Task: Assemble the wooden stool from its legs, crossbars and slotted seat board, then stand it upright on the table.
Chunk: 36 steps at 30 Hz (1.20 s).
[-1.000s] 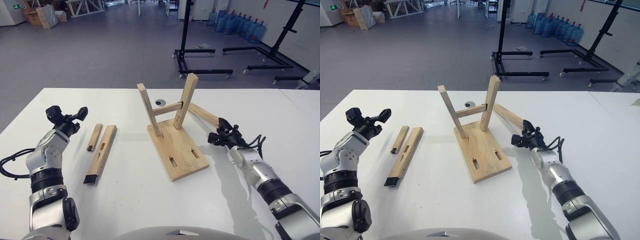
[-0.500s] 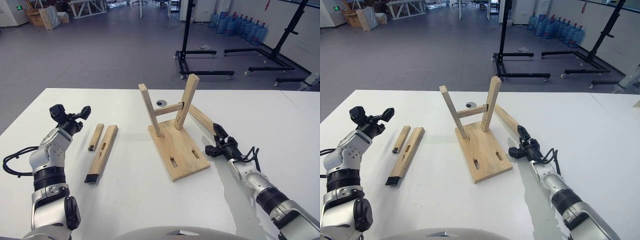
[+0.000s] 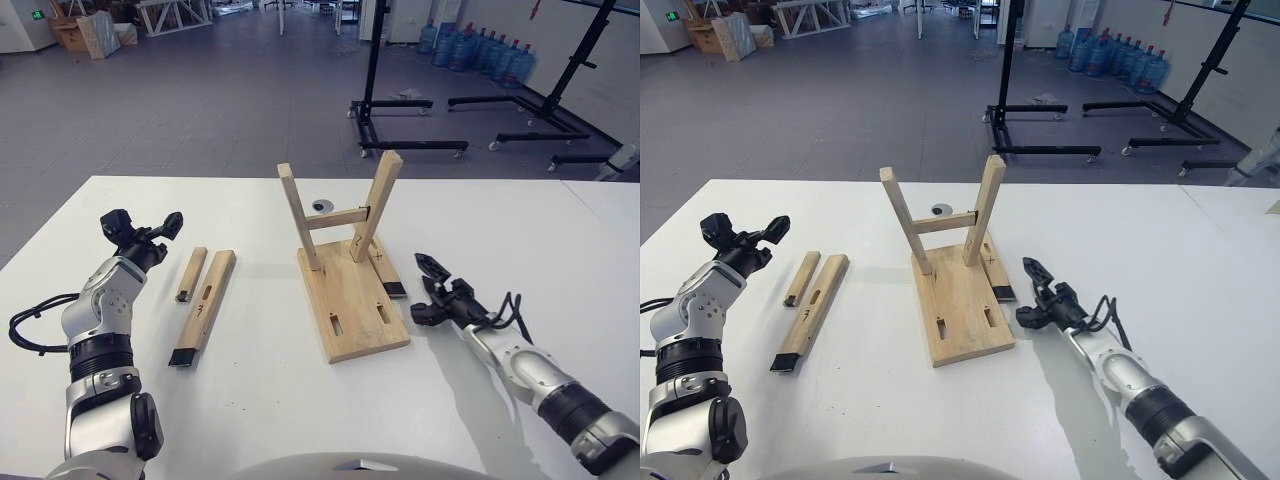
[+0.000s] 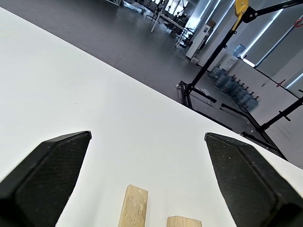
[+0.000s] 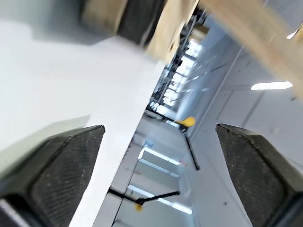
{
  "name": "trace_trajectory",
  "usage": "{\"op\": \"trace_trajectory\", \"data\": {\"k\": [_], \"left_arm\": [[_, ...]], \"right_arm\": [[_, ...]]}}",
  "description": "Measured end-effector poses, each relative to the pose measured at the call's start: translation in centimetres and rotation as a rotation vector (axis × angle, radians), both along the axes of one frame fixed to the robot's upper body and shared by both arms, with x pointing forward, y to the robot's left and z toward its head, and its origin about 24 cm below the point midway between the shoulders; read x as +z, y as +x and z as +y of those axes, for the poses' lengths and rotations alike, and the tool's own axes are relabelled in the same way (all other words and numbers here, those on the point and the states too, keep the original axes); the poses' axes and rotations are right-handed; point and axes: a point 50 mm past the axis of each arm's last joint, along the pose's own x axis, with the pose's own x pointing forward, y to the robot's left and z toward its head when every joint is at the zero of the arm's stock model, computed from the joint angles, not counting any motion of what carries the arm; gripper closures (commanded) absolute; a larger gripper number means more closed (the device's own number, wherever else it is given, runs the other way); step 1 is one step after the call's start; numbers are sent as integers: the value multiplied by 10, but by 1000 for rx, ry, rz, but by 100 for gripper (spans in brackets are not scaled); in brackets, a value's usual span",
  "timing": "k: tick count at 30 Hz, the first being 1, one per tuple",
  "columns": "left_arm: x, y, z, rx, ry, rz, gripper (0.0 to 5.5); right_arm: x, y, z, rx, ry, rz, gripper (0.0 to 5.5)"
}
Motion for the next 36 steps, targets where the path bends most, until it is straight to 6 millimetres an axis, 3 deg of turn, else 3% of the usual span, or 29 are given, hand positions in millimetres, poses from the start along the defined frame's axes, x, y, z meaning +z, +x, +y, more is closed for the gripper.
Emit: {"op": "trace_trajectory", "data": {"k": [2, 5, 11, 14, 16, 18, 20, 24, 27, 30, 36], "left_arm": [[0, 0, 0, 0, 0, -2, 109], [0, 0, 0, 0, 0, -2, 109], [7, 0, 0, 10, 21, -21, 109], [37, -2, 6, 22, 155, -39, 109], [74, -5, 4, -45, 336, -4, 109], [113, -8, -6, -199, 482, 34, 109], [122, -10, -14, -321, 597, 100, 109], [98, -12, -19, -460, 716, 287, 109], [71, -15, -2, -403, 579, 489, 109], [62, -14, 2, -353, 506, 569, 109], [42, -20, -17, -413, 375, 644, 109]], "right_arm": [[5, -1, -14, -93, 74, 26, 117], [33, 14, -34, -365, 452, 13, 117], [84, 40, -52, -631, 1407, 103, 117], [106, 33, -65, -646, 1921, 229, 117], [116, 12, -67, -609, 2080, 287, 117], [99, -18, -65, -703, 2081, 305, 117], [82, -38, -66, -806, 2074, 285, 117], [69, -56, -64, -885, 2072, 246, 117], [64, -63, -60, -895, 2075, 226, 117], [61, -67, -54, -900, 2078, 224, 117], [66, -59, -45, -844, 2067, 221, 117]]}}
